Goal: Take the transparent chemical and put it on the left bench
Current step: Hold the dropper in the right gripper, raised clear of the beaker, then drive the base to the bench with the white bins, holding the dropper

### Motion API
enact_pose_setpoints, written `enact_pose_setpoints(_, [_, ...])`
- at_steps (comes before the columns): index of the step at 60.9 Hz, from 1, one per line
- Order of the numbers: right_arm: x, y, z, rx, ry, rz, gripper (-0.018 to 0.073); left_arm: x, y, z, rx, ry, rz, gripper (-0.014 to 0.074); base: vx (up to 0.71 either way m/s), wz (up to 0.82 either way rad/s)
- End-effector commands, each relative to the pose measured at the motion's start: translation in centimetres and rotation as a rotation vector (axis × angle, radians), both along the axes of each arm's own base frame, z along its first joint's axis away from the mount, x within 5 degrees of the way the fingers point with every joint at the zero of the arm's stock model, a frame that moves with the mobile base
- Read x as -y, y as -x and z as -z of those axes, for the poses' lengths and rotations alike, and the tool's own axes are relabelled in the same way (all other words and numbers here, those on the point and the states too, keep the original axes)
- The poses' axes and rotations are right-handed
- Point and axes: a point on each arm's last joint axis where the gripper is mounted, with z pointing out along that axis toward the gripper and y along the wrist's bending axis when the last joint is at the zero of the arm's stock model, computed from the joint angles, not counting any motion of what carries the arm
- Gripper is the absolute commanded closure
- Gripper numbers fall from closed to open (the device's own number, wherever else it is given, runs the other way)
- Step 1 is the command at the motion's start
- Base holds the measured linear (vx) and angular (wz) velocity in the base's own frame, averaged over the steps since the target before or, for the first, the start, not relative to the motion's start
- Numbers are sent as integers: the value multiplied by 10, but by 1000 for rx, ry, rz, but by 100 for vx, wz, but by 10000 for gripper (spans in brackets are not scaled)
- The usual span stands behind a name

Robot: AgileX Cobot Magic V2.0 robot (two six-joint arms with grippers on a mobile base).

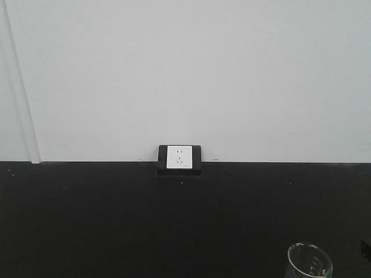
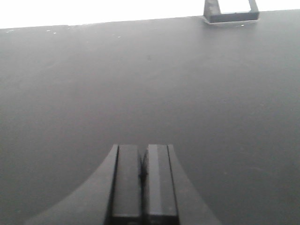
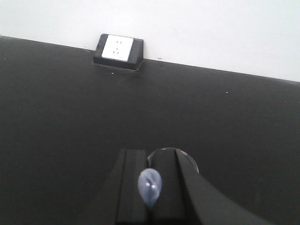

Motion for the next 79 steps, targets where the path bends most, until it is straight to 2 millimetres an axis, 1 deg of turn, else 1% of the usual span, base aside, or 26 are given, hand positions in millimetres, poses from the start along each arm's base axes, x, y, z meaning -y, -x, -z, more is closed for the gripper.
enact_pose_setpoints(1, [0, -1, -18, 109, -16, -3, 559, 0, 1, -3, 81, 14, 1, 600, -3, -10])
enact_pose_setpoints(52, [0, -1, -18, 109, -16, -3, 559, 0, 1, -3, 81, 14, 1, 600, -11, -29])
enact_pose_setpoints(65, [0, -1, -18, 109, -16, -3, 559, 0, 1, -3, 81, 14, 1, 600, -22, -4])
enact_pose_setpoints(79, [0, -1, -18, 109, -16, -3, 559, 0, 1, -3, 81, 14, 1, 600, -28, 16])
